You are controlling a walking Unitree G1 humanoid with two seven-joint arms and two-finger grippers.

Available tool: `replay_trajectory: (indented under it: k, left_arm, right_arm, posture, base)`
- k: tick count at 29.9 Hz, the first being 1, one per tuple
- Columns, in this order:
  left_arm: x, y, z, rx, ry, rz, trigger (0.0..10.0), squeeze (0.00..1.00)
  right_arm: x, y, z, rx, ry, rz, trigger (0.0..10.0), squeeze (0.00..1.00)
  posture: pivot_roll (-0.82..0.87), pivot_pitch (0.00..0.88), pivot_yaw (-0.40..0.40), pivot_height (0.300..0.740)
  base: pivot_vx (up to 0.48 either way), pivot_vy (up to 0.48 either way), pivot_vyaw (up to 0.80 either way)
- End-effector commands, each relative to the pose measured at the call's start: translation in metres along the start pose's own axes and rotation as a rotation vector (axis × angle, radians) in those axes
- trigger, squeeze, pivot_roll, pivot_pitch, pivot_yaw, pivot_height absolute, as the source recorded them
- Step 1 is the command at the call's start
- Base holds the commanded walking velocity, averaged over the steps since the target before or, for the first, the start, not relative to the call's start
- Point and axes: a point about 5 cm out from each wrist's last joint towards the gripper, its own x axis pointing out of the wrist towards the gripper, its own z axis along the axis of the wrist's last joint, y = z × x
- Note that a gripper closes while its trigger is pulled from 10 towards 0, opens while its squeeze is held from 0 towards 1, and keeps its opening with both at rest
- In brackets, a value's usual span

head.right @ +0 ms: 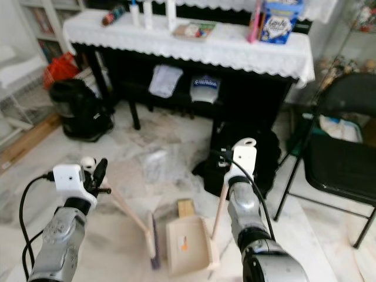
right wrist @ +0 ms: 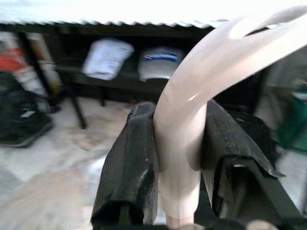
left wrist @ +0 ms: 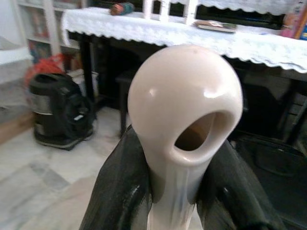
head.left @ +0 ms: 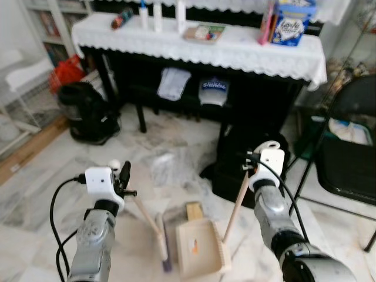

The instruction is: Sweep floor

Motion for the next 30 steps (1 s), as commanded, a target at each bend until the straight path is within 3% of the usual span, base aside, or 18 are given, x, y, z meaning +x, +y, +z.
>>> replay_trajectory:
  k: [1,22,25,30]
  left_arm:
    - [0.0036,0.0022,0.0115,0.009,-0.054,0.005,10.0,0.0]
    - [0.0038,0.0013,0.0119,0.004,-0.06,0.001,10.0,0.0]
    - [0.004,0.0013,0.012,0.002,-0.062,0.003,10.0,0.0]
    - [0.0038,0.0006,0.0114,-0.001,-0.06,0.002,10.0,0.0]
  right_arm:
    - [0.0065,0.0002,0.0157,0.013,-0.065,-0.002,10.0,0.0]
    - [0.0066,-0.0001,0.0159,0.015,-0.066,-0.006,10.0,0.0]
    - [0.0068,-0.0005,0.0157,0.021,-0.06,-0.008,10.0,0.0]
    - [0.0068,-0.001,0.0147,0.03,-0.052,-0.007,10.0,0.0]
  posture:
    - [0.01,0.0,0.019,0.74]
    - [0.01,0.0,0.017,0.74]
    - [0.01,0.0,0.017,0.74]
    - [0.01,0.0,0.016,0.74]
  base:
    - [0.341,0.0,0.0]
    - [0.354,0.0,0.0]
    - [0.0,0.0,0.0]
    - [0.0,0.0,-0.8]
